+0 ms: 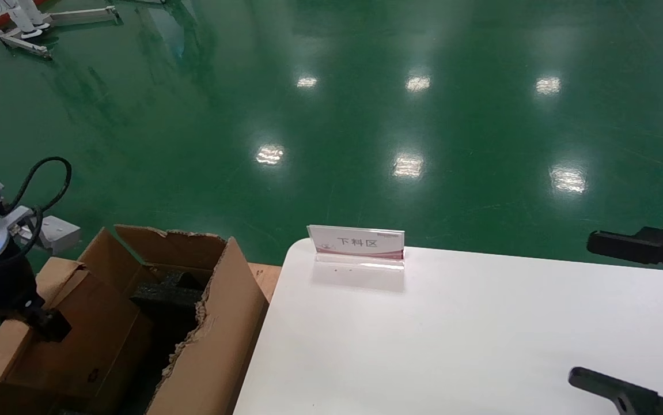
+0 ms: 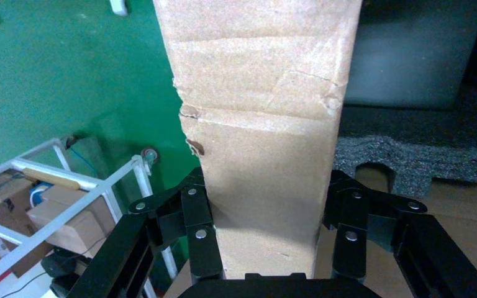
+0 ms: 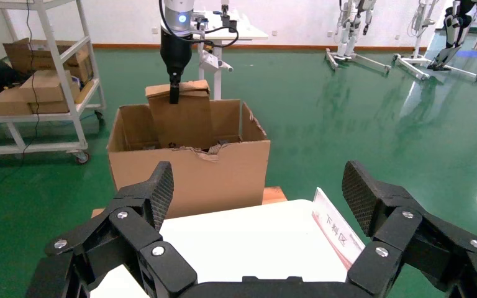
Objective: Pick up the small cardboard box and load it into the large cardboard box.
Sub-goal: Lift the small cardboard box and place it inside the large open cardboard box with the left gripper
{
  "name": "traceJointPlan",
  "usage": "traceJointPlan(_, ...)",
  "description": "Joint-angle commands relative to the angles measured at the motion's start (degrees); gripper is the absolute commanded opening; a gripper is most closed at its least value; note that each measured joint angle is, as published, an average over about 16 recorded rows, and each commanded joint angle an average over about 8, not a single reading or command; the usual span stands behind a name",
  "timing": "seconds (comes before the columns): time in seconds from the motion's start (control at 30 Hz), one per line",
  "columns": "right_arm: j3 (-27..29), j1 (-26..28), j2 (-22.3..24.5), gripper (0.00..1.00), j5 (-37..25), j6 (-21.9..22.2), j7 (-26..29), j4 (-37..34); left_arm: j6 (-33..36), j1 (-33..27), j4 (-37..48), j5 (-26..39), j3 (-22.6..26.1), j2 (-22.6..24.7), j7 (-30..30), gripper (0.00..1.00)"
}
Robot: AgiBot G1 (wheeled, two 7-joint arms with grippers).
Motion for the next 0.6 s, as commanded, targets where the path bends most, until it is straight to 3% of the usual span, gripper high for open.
traceJointPlan(0.03, 0.0, 0.0, 0.0, 1.00, 0.0, 0.0, 0.0, 0.0, -0.2, 0.4, 0.1, 0.2, 0.0, 0.1, -0.1, 0.00)
traceJointPlan(0.6, 0.0, 0.0, 0.0, 1.00, 0.0, 0.0, 0.0, 0.0, -1.9, 4.0, 1.1, 0.9, 0.2, 0.4, -0.8, 0.00)
